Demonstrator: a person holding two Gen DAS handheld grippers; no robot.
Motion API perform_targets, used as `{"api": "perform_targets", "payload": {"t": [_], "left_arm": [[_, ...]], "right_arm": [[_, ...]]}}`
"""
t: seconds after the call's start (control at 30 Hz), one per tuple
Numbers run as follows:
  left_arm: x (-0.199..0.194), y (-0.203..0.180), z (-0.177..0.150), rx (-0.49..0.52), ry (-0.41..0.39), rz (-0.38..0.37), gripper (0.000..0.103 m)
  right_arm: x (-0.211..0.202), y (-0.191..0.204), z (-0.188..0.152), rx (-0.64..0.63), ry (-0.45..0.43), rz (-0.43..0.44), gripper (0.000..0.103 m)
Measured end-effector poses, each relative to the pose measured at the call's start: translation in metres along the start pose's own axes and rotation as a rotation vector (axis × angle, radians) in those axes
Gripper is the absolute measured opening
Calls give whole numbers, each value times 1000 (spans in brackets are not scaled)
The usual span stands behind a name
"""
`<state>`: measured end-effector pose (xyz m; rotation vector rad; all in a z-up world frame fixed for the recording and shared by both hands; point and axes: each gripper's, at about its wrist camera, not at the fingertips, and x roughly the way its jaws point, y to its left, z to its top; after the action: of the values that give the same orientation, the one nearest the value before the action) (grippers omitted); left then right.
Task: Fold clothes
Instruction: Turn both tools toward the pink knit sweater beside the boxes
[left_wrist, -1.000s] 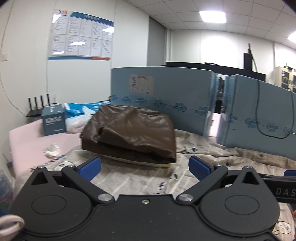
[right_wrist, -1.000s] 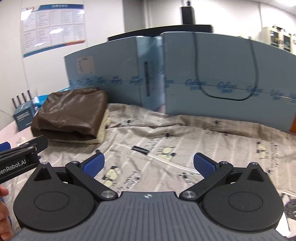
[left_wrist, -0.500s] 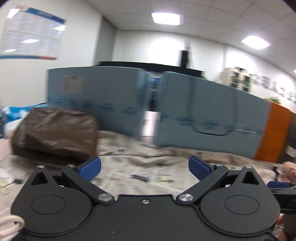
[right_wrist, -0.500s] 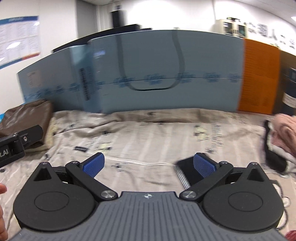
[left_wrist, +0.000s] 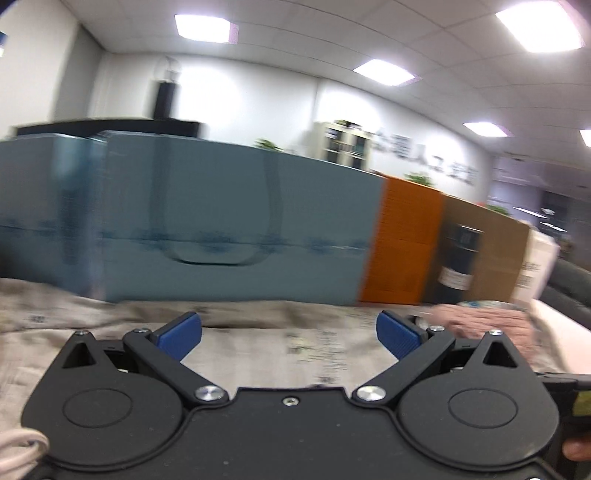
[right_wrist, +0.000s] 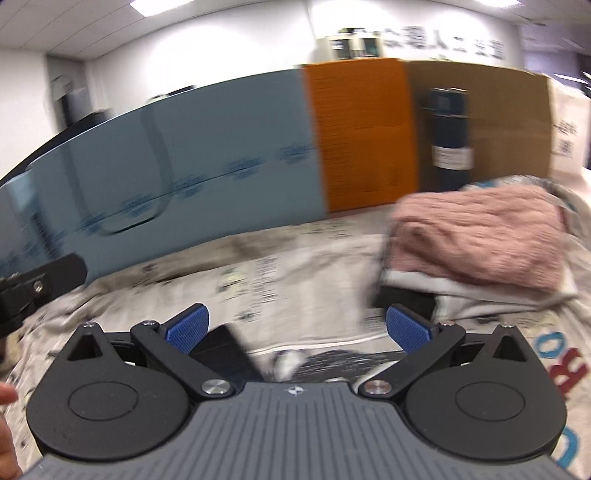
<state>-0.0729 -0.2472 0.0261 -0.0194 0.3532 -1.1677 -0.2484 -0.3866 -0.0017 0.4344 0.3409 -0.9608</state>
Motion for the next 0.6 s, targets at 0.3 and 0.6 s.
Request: {"api": "perform_targets", "payload": {"t": [0.3, 0.6], "left_arm": [[72, -48, 8, -68, 70, -244, 103], [160, -75, -4, -306, 245, -440, 101]], "right_arm": [[5, -118, 23, 229, -101, -64, 103], [21, -207, 43, 379, -154, -39, 103]]}}
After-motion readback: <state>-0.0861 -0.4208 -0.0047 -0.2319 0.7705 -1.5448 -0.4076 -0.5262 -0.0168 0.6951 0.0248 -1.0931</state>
